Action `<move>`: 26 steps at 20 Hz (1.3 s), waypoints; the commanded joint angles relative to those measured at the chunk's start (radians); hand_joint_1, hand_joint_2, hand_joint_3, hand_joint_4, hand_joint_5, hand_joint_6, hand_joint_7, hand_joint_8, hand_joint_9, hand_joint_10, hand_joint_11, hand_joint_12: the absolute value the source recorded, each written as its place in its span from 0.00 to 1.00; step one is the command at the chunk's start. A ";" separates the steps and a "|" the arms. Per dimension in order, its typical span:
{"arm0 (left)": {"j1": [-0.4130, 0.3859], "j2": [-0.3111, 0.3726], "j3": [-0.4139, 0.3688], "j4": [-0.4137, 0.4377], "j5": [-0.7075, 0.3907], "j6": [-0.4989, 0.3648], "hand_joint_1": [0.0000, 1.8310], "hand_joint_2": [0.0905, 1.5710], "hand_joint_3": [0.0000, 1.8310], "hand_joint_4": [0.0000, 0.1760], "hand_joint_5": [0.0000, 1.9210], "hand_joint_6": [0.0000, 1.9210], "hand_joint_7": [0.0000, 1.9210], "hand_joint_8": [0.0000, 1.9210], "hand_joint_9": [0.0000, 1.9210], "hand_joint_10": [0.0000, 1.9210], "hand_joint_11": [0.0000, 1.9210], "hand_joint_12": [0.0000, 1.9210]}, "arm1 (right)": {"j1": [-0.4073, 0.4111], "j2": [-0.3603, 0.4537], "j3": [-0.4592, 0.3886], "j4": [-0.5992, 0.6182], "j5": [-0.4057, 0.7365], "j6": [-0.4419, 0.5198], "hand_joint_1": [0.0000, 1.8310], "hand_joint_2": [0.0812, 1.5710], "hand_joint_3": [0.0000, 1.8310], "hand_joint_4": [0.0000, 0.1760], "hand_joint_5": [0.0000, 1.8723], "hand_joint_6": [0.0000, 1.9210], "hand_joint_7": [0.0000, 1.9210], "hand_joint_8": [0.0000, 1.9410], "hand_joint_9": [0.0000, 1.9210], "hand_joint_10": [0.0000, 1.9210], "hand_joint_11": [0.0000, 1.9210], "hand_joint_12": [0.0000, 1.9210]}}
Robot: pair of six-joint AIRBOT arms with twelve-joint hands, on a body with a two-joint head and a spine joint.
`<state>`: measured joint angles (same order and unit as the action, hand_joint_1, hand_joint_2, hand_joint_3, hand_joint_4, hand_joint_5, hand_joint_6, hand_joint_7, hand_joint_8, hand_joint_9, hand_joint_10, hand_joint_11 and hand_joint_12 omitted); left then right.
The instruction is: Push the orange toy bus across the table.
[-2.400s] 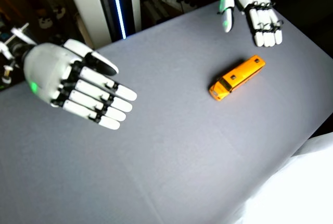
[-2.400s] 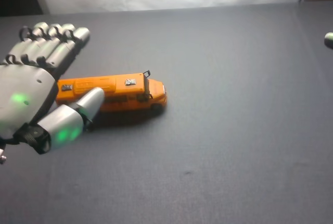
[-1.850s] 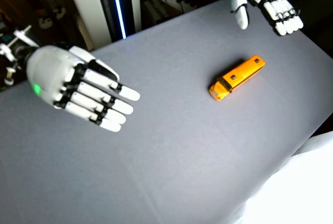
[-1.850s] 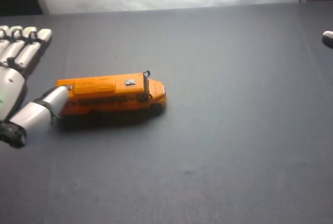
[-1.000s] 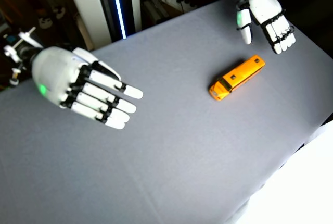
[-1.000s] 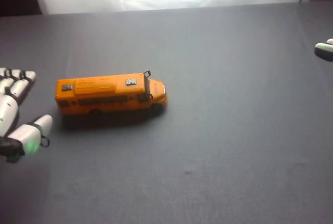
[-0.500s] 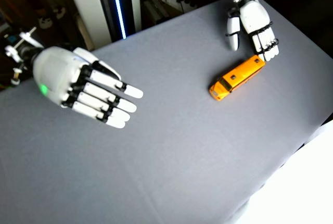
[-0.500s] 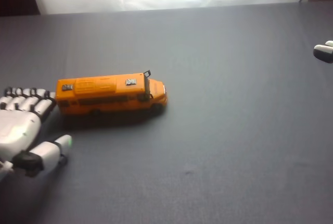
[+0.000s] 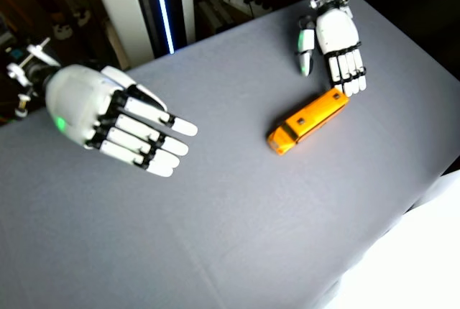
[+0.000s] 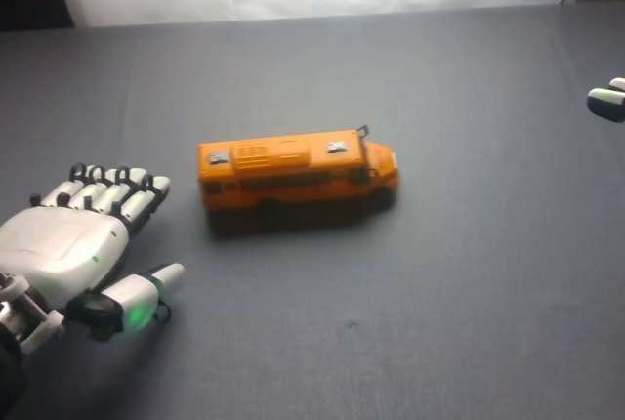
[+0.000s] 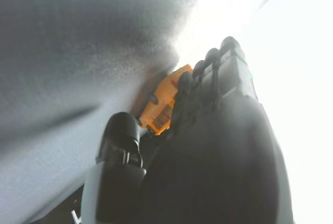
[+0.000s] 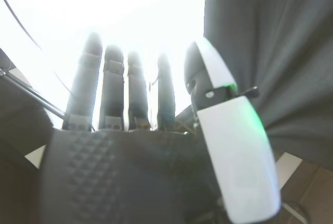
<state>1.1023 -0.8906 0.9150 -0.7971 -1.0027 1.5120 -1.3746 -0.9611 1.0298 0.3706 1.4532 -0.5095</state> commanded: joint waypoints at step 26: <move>0.044 0.133 -0.142 0.458 -0.711 -0.340 0.09 0.91 0.00 0.00 0.09 0.01 0.04 0.00 0.00 0.00 0.00 0.00 | 0.071 0.054 -0.006 -0.082 0.310 0.015 0.58 0.90 0.00 0.00 0.24 0.00 0.21 0.00 0.21 0.00 0.24 0.04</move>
<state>1.1522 -0.7567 0.7761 -0.3763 -1.5871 1.1751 -1.3151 -0.9123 1.0225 0.2871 1.6375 -0.4973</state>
